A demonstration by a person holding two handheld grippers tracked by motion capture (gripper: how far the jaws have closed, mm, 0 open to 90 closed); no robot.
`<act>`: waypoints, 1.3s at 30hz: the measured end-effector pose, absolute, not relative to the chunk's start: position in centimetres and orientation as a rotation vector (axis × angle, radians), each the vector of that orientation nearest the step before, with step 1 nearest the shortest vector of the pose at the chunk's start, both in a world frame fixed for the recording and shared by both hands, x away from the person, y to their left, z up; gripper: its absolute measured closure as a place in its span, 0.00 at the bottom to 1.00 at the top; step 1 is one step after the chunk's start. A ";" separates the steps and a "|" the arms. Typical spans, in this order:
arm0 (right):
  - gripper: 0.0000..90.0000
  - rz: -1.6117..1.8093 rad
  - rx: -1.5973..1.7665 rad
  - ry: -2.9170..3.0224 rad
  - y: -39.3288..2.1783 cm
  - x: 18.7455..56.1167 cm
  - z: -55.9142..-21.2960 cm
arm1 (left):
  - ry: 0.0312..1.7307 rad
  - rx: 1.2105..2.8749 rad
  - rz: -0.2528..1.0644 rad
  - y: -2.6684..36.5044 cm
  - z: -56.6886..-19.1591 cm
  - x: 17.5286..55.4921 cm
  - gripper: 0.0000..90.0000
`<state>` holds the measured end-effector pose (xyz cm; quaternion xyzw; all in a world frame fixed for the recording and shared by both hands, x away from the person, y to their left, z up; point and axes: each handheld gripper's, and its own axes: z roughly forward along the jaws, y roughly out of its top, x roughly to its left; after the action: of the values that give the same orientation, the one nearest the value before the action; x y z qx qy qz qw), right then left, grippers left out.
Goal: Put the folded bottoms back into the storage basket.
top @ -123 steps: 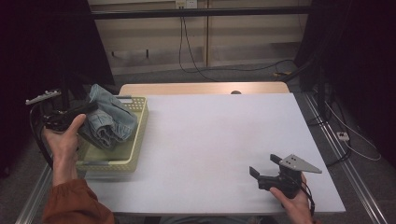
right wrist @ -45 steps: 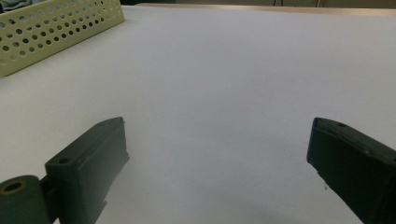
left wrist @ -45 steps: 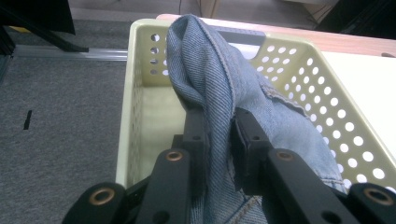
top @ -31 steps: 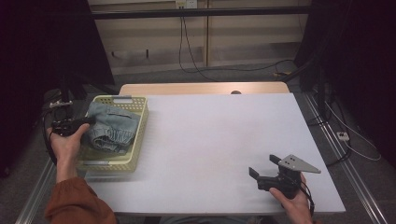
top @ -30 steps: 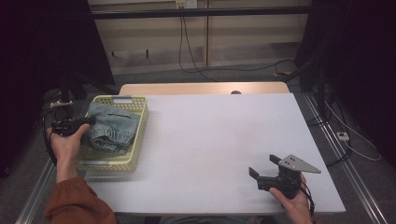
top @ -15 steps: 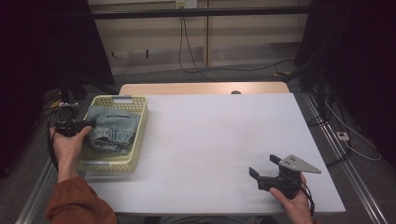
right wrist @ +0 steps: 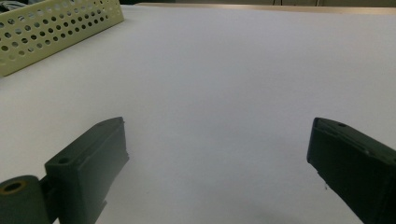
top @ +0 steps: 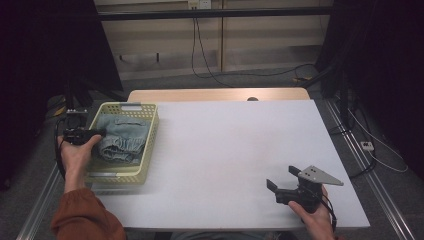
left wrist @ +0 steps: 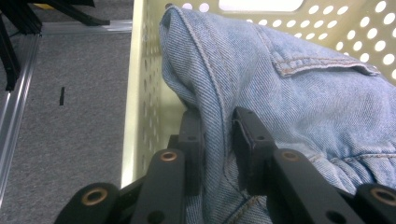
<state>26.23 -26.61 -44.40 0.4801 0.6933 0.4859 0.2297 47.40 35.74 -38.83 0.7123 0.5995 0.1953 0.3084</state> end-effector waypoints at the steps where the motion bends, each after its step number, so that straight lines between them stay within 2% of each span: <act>1: 0.06 1.337 1.321 1.908 -26.6 26.2 -44.4 | 1.584 1.893 0.513 35.8 -38.9 47.4 0.82; 19: 0.06 1.336 1.326 1.910 -26.6 26.2 -44.4 | 1.619 1.994 0.541 35.3 -40.0 48.1 0.80; 31: 0.06 1.341 1.326 1.910 -26.6 26.2 -44.5 | 1.613 2.035 0.481 35.0 -40.4 48.3 0.79; 39: 0.06 1.340 1.327 1.911 -26.6 26.2 -44.5 | 1.608 2.065 0.491 34.7 -40.7 48.4 0.78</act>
<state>26.22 -26.61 -44.46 0.4815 0.6932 0.4863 0.2263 48.41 34.69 -40.65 0.7535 0.5865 0.1791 0.2370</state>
